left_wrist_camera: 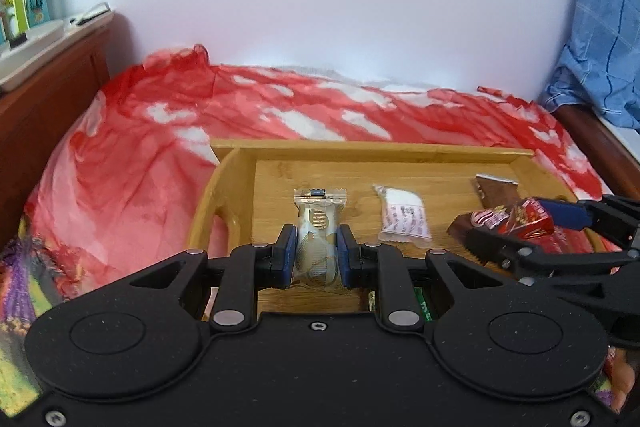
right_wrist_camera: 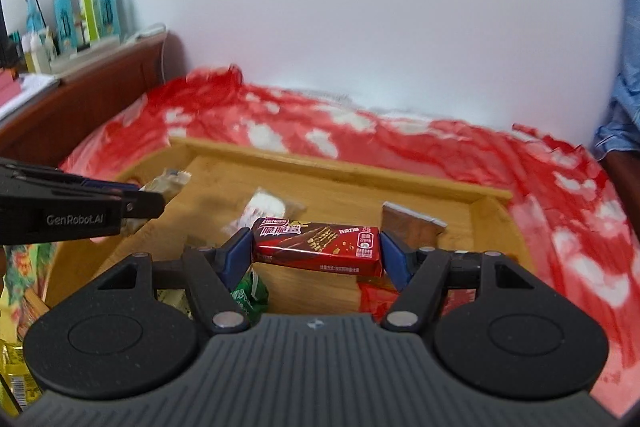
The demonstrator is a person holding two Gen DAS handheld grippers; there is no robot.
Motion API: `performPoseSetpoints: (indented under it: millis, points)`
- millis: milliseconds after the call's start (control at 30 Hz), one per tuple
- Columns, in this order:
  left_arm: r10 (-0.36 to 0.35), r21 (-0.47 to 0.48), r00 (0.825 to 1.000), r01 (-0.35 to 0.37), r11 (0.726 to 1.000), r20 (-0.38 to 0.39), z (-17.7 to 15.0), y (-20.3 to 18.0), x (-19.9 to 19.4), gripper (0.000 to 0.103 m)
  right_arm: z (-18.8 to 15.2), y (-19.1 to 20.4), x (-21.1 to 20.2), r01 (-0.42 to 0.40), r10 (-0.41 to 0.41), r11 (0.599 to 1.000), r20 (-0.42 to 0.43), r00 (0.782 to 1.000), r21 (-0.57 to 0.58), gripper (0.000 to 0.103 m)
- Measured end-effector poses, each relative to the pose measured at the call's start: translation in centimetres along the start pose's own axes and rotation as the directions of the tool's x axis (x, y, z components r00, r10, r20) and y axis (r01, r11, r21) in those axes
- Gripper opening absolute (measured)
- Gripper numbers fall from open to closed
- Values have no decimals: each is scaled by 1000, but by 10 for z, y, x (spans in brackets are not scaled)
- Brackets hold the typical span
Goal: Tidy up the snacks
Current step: 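Carry the cookie and red chocolate bar over the tray and lower them, then open both tools to release the items on the tray and withdraw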
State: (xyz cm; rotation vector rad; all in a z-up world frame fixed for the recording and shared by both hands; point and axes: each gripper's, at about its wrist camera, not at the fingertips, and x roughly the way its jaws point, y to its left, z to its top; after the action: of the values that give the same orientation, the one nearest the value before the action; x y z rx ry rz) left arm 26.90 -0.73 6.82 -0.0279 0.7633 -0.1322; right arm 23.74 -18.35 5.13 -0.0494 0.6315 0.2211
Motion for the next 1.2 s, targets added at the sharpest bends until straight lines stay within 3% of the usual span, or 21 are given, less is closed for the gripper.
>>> performPoseSetpoints:
  millis: [167, 800, 1200]
  points:
    - [-3, -5, 1000, 3, 1000, -16, -1, 0, 15, 20, -4, 0, 18, -3, 3, 1000, -43, 999, 10, 71]
    - [-6, -1, 1000, 6, 1000, -28, -6, -3, 33, 20, -6, -5, 35, -29, 31, 999, -66, 997, 25, 73]
    - [1, -5, 999, -1, 1000, -38, -7, -2, 35, 23, -5, -8, 28, -45, 47, 998, -42, 998, 48, 89]
